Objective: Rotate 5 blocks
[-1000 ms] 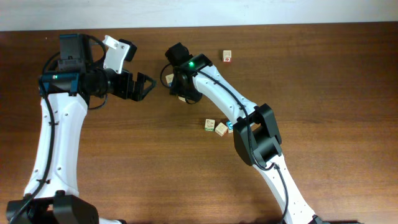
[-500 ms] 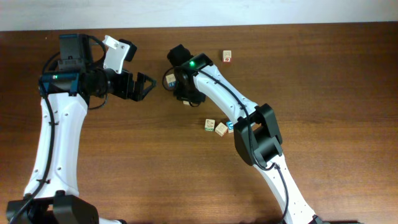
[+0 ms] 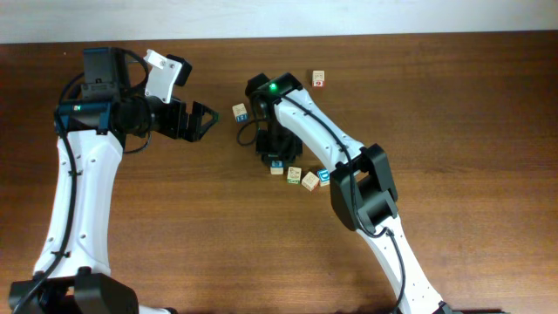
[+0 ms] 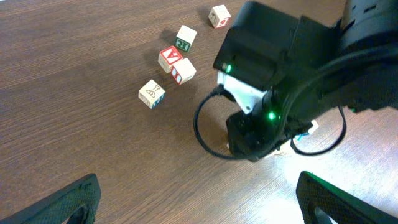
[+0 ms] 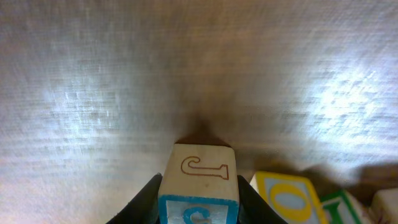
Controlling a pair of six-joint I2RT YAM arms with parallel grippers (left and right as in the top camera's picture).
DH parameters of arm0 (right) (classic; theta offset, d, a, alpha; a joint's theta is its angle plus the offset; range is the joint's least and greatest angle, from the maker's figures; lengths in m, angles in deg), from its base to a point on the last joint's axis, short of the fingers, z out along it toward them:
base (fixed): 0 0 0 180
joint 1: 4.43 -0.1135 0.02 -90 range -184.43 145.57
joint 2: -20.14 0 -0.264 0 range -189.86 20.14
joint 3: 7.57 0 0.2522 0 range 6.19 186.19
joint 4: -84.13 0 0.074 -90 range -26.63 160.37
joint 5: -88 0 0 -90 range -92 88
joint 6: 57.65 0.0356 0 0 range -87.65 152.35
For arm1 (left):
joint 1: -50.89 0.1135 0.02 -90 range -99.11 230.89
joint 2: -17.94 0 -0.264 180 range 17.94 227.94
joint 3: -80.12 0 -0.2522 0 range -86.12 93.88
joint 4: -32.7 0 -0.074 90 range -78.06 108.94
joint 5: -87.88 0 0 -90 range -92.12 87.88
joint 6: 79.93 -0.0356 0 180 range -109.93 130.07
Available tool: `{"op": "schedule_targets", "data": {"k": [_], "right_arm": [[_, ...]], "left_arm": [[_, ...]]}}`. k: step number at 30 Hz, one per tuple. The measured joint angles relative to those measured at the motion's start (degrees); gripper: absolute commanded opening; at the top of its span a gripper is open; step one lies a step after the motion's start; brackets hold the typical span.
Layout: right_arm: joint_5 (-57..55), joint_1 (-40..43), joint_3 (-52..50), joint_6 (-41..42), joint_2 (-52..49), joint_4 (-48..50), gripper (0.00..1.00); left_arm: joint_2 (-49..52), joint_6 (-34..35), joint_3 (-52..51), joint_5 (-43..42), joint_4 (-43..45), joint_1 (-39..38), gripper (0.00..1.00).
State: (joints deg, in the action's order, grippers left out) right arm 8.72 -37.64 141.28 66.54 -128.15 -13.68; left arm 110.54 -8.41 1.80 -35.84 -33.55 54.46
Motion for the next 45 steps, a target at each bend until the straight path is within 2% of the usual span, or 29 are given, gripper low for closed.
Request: {"op": "schedule_targets", "data": {"k": [4,9,20,24,27,31,35,37,45], "right_arm": [[0.20,-0.74,0.00,-0.57,0.00,-1.44,0.31],[0.39,-0.74,0.00,-1.18,0.00,-2.75,0.51],[0.44,-0.35,0.35,-1.38,0.00,-2.58,0.50],[1.03,2.36,8.04,-1.42,-0.13,-6.27,0.50],[1.51,6.21,17.40,-2.54,-0.07,-9.68,0.47],[3.34,10.43,29.18,-6.08,0.63,-12.94,0.47],[5.90,12.96,35.50,-9.05,6.16,-12.94,0.48],[6.45,13.27,36.15,-10.69,10.32,-12.92,0.56],[2.16,13.27,33.35,-15.80,32.59,-12.90,0.61]], "left_arm": [[0.00,0.00,0.00,0.00,0.00,0.00,0.99],[0.00,0.00,0.00,0.00,-0.02,0.00,0.99],[0.00,0.00,0.00,0.00,0.00,0.00,0.99],[0.00,0.00,0.00,-0.02,0.00,0.00,0.99],[0.00,0.00,0.00,0.00,0.00,0.00,0.99],[0.00,0.00,0.00,0.00,0.00,0.00,0.99],[0.00,0.00,0.00,0.00,-0.02,0.00,0.99],[0.00,0.00,0.00,0.00,0.00,0.00,0.99],[0.00,0.00,0.00,0.00,0.00,0.00,0.99]]}}
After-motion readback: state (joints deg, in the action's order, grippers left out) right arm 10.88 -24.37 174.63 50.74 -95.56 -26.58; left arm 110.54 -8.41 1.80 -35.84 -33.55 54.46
